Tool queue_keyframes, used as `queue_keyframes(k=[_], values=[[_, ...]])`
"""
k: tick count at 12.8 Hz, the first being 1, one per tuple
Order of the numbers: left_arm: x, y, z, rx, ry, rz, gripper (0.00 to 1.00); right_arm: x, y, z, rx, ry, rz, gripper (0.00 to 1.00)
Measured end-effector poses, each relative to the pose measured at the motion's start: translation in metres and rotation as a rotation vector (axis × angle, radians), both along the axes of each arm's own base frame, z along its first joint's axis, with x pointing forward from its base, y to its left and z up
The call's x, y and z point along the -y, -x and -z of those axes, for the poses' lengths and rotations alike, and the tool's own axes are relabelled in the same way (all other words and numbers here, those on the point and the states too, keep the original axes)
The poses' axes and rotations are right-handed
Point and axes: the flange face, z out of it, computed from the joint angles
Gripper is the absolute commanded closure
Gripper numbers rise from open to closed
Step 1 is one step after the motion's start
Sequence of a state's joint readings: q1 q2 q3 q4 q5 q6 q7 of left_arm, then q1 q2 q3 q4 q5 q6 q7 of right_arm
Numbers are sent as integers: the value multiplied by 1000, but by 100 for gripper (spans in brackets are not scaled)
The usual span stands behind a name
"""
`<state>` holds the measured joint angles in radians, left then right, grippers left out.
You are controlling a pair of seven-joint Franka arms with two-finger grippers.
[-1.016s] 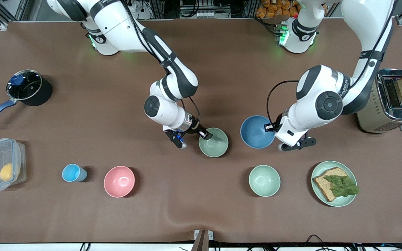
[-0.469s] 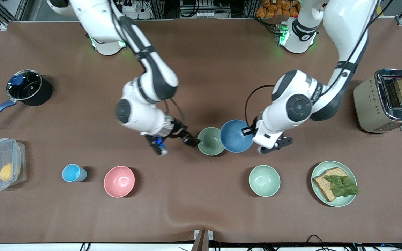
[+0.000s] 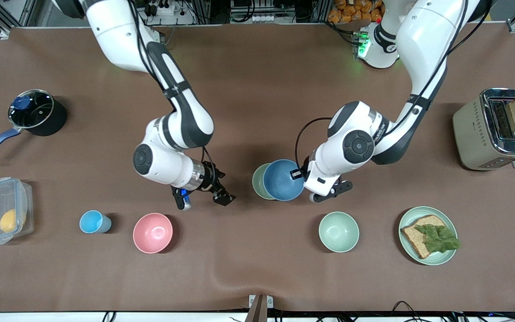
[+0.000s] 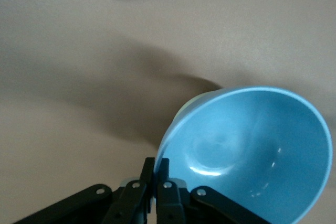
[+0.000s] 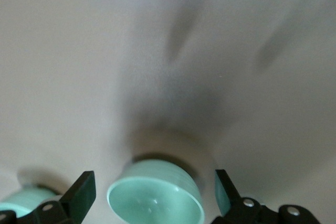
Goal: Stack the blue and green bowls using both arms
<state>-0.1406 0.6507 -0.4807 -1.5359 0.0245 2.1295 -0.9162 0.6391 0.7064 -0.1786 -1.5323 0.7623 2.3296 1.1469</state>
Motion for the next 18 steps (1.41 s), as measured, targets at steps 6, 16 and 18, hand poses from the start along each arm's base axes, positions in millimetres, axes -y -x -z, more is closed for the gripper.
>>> queue_keyframes(k=[6, 16, 18], values=[[11, 1, 10, 8, 16, -23, 100, -16, 6, 61, -16, 6, 116, 0], [32, 14, 47, -29, 21, -27, 100, -30, 8, 70, -14, -7, 121, 0], [37, 17, 55, -33, 24, -26, 100, -33, 10, 73, -19, -8, 118, 0]])
